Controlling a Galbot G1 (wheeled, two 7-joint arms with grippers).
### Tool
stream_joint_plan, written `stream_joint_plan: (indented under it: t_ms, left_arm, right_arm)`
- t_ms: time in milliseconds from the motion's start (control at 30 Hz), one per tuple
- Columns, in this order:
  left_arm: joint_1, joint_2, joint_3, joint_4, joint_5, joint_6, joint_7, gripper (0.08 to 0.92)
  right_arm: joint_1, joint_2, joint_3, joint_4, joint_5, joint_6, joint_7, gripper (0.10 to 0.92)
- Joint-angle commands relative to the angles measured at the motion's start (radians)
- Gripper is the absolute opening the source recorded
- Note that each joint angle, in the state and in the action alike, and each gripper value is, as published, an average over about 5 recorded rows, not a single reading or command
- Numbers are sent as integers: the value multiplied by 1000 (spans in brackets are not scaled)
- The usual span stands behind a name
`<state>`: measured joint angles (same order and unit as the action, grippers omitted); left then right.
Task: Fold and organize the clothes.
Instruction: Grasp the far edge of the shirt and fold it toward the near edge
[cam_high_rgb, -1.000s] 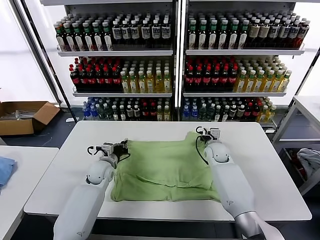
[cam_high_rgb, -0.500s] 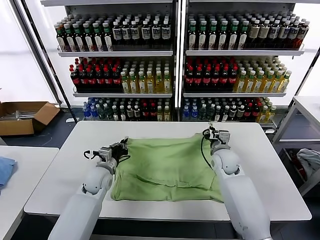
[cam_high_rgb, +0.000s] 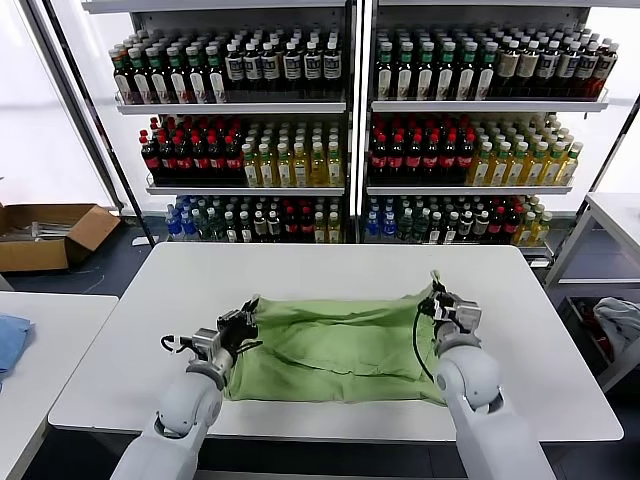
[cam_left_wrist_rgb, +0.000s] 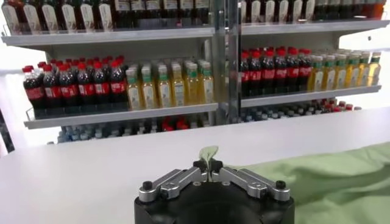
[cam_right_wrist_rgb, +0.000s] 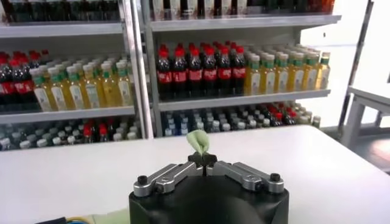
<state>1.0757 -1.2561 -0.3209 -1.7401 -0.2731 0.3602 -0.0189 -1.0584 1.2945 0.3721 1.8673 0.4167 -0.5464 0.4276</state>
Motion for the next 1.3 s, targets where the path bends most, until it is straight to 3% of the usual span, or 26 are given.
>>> stream_joint_plan:
  t_ms: [33, 867, 1033, 1300]
  left_arm:
    - [162, -13, -20, -89, 48, -4, 9, 91]
    - [181, -34, -32, -66, 127, -13, 15, 95]
    - [188, -37, -29, -77, 153, -14, 7, 197]
    - [187, -42, -28, -120, 152, -21, -3, 422]
  right_arm:
    - [-193, -8, 33, 122, -18, -21, 31, 105]
    - [-267, 11, 18, 56, -123, 24, 31, 105]
    - [-291, 24, 12, 47, -183, 30, 35, 129]
    - [-362, 31, 29, 132, -220, 118, 38, 349]
